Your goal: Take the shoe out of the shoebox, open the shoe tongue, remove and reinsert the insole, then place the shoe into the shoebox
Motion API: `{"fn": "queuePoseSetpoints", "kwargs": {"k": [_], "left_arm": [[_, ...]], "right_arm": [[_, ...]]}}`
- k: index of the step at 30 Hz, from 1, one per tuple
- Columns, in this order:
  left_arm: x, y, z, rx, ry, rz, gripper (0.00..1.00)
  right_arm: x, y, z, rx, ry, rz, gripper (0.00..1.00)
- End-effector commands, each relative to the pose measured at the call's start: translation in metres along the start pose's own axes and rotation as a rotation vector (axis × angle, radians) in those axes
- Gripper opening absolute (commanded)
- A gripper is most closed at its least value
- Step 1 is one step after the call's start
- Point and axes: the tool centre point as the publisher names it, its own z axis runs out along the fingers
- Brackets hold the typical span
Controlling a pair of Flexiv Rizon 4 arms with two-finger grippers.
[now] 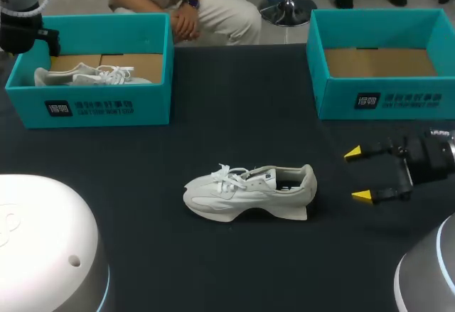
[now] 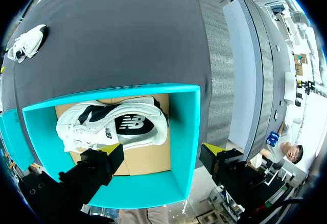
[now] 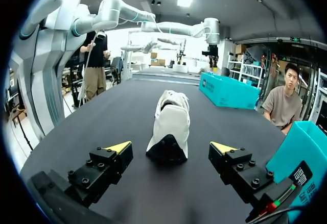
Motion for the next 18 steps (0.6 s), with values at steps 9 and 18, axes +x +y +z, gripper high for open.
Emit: {"fn": "queuePoseSetpoints", "kwargs": {"k": [9,18], "left_arm": [[0.0,0.0,0.0,-0.001,0.0,0.0,1.0],[0.0,0.0,0.0,-0.001,0.0,0.0,1.0]], "right_arm": [[0.003,-0.028,0.004,-0.021,-0.049,0.049,1.0],[0.004,-0.042,0.002,-0.032,-0.036,0.049,1.0]]}}
